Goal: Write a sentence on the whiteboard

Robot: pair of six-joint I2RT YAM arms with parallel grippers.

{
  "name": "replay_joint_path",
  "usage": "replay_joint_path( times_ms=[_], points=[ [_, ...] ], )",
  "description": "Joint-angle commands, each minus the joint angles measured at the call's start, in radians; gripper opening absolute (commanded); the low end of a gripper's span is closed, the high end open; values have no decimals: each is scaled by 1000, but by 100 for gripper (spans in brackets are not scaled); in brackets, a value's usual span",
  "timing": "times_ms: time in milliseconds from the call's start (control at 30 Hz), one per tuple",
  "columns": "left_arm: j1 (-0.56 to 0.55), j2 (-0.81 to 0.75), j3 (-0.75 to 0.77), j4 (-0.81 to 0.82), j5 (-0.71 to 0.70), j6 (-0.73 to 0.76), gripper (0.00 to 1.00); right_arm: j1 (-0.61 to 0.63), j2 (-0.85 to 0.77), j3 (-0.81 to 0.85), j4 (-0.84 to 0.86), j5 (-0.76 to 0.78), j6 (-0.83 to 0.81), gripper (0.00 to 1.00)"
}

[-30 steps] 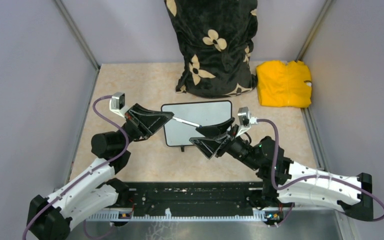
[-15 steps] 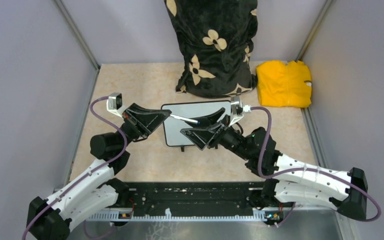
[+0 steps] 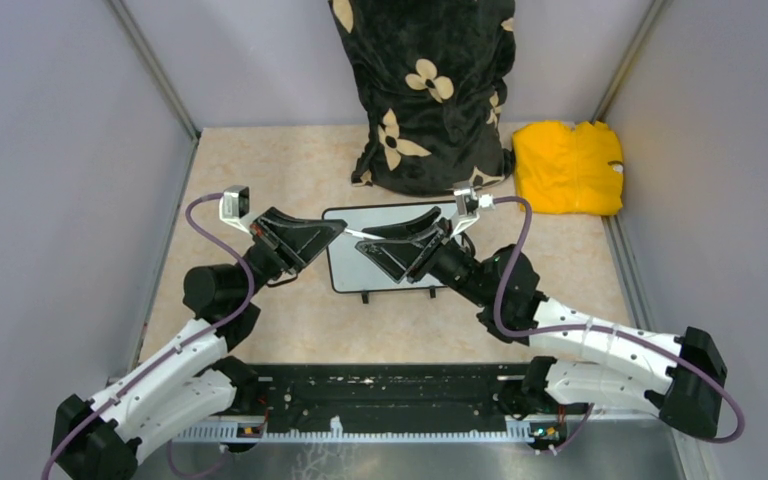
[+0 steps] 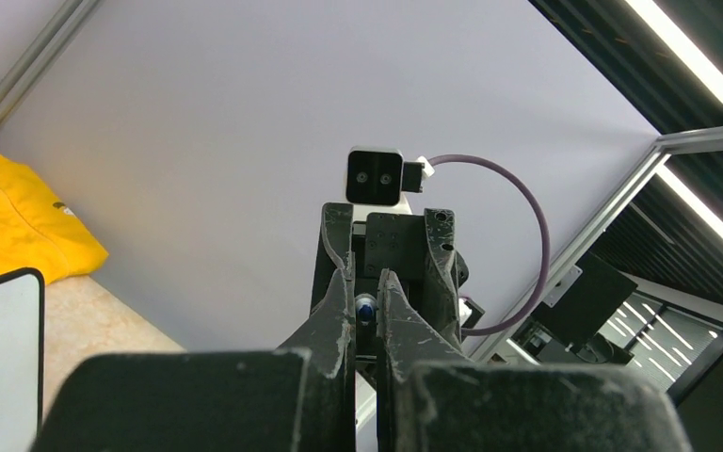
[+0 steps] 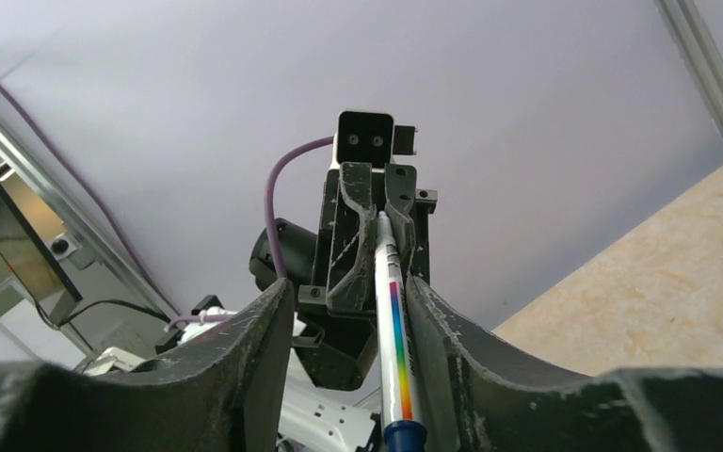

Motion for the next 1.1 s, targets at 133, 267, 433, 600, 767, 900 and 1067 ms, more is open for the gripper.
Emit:
replay_joint_path(
  times_ms=[133,267,433,600,767,900,1067],
  points=[
    [-17,-10,55,-133,-18,81,0,-7,7,66,74,-24,34,38],
    [-19,-11,85,-202,-5,108,0,-13,-3,64,46,-10,31,38],
    [-19,-13,111,-251,9,120,0,-24,-22,59,13,-9,32,39],
    [-19,-3,136,-269,32,115,0,-35,-46,49,-10,-25,37,39],
    [-19,14,162,-288,65,110,0,-44,-74,35,-29,-32,39,38],
    [-19,26,169,-287,82,90,0,-48,-86,28,-37,-38,41,39],
    [-19,37,169,-260,103,60,0,-52,-91,25,-46,-39,44,44]
  ],
)
